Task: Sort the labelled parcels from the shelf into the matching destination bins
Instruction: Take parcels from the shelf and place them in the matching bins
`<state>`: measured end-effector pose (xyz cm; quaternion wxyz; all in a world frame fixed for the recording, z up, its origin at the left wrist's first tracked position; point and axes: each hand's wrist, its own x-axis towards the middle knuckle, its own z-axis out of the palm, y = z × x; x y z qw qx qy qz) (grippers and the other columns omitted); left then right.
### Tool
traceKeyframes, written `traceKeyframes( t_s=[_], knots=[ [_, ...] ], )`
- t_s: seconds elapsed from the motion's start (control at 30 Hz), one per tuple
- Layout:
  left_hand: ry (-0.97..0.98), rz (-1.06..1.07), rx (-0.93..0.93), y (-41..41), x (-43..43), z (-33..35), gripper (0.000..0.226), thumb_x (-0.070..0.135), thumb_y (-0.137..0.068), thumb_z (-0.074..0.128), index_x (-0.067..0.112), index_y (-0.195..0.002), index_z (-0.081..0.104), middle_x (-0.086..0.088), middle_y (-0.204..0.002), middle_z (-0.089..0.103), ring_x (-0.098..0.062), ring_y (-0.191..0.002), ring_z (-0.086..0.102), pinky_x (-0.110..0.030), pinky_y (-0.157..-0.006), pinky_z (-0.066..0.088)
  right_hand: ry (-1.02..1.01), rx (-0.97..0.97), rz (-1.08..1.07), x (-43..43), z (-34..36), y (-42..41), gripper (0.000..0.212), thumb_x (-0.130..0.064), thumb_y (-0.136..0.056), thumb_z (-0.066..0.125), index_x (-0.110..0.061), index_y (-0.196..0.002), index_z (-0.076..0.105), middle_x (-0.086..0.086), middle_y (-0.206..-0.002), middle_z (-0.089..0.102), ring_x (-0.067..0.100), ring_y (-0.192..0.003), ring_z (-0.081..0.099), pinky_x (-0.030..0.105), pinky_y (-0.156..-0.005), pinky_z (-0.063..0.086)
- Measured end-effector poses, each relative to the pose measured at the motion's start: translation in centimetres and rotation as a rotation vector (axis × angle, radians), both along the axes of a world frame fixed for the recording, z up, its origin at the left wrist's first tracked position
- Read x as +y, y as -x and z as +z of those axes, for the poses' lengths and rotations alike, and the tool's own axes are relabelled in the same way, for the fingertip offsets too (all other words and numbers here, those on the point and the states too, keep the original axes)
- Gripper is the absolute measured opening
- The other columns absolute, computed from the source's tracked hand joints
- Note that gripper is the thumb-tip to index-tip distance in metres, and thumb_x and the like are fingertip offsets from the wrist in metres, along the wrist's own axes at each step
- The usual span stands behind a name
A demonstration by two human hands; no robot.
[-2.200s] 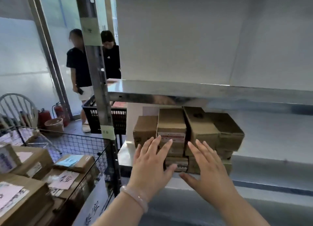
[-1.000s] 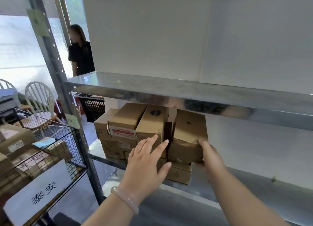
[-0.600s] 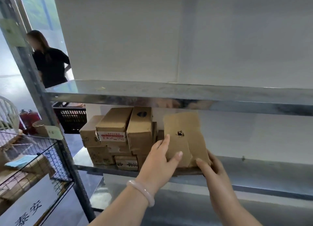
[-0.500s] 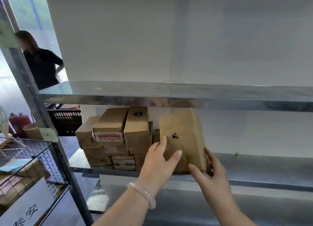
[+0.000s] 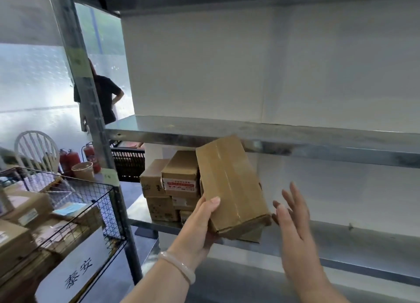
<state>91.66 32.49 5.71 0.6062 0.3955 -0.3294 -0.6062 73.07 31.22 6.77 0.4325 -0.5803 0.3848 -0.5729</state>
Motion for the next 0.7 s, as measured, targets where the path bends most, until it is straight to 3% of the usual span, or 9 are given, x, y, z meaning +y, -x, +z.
traceKeyframes(
  t_s=[0.1,0.17,0.2,0.3,0.37,0.43,0.53,0.63,0.7],
  knots=[
    [-0.003,0.071,0.157,-1.5,0.5,-0.2,0.084,0.050,-0.062,0.088,0.024,-0.134,0.052,-0.016,-0.123,0.068,-0.035,-0.113,0.066,-0.046,-0.089,0.055,-0.188,0.078,0.332,-1.3,1.1,-1.9,0.075,-0.088,-0.060,0.057,-0.069,-0.130,0.038,-0.025,-0.144,0.042,0.005,-0.131,0.044,0.037,-0.109,0.039],
    [0.006,0.159,0.184,-2.5,0.9,-0.2,0.072,0.046,-0.075,0.080,0.022,-0.137,0.052,-0.017,-0.127,0.066,-0.035,-0.115,0.064,-0.046,-0.090,0.055,-0.160,0.125,0.369,-1.9,1.2,-3.4,0.079,-0.086,-0.057,0.065,-0.067,-0.130,0.040,-0.026,-0.141,0.042,-0.002,-0.125,0.045,0.021,-0.094,0.047],
    [0.012,0.208,0.149,-3.1,1.0,-0.2,0.066,0.045,-0.079,0.076,0.022,-0.137,0.053,-0.015,-0.126,0.067,-0.032,-0.114,0.066,-0.044,-0.089,0.056,-0.131,0.144,0.355,-2.3,1.3,-4.1,0.081,-0.082,-0.057,0.068,-0.067,-0.131,0.039,-0.026,-0.140,0.041,-0.003,-0.124,0.044,0.019,-0.089,0.048],
    [0.008,0.373,-0.054,-5.1,1.7,-0.2,0.058,0.042,-0.078,0.068,0.035,-0.135,0.058,-0.003,-0.122,0.070,-0.024,-0.110,0.069,-0.043,-0.090,0.057,-0.012,0.284,0.291,-3.6,1.3,-6.0,0.090,-0.076,-0.058,0.071,-0.060,-0.137,0.033,-0.025,-0.138,0.033,-0.008,-0.119,0.037,0.022,-0.093,0.045],
    [0.003,0.464,-0.190,-6.3,2.4,-0.3,0.055,0.044,-0.076,0.071,0.047,-0.129,0.059,-0.001,-0.118,0.071,-0.023,-0.106,0.070,-0.044,-0.089,0.058,0.117,0.390,0.283,-4.3,1.3,-7.4,0.082,-0.064,-0.066,0.074,-0.058,-0.137,0.033,-0.031,-0.129,0.031,-0.025,-0.111,0.029,0.009,-0.086,0.035],
    [0.002,0.501,-0.261,-7.1,3.2,-0.5,0.063,0.056,-0.072,0.079,0.049,-0.130,0.057,0.000,-0.121,0.070,-0.023,-0.110,0.068,-0.046,-0.092,0.057,0.188,0.443,0.319,-4.9,1.1,-8.9,0.077,-0.055,-0.072,0.076,-0.057,-0.136,0.032,-0.041,-0.120,0.027,-0.029,-0.108,0.026,0.010,-0.088,0.032],
    [0.006,0.528,-0.264,-7.8,4.2,-0.7,0.088,0.063,-0.053,0.089,0.047,-0.132,0.053,0.003,-0.119,0.071,-0.021,-0.110,0.068,-0.047,-0.094,0.056,0.209,0.459,0.388,-5.4,0.5,-11.0,0.077,-0.048,-0.075,0.077,-0.052,-0.139,0.034,-0.030,-0.130,0.028,-0.009,-0.118,0.031,0.021,-0.099,0.036],
    [-0.011,0.609,-0.244,-8.7,5.4,-0.7,0.103,0.057,-0.048,0.092,0.044,-0.138,0.045,0.001,-0.116,0.072,-0.021,-0.105,0.071,-0.044,-0.089,0.058,0.222,0.434,0.484,-5.6,0.0,-13.0,0.069,-0.041,-0.080,0.076,-0.054,-0.135,0.037,-0.028,-0.131,0.028,-0.011,-0.113,0.033,0.011,-0.088,0.034],
    [-0.022,0.671,-0.234,-9.3,6.4,-0.7,0.100,0.051,-0.052,0.090,0.042,-0.139,0.043,0.000,-0.114,0.073,-0.020,-0.103,0.071,-0.045,-0.089,0.058,0.181,0.367,0.545,-5.8,-0.3,-14.4,0.065,-0.040,-0.082,0.073,-0.056,-0.133,0.037,-0.026,-0.129,0.036,-0.009,-0.111,0.039,0.009,-0.080,0.035]
  ],
)
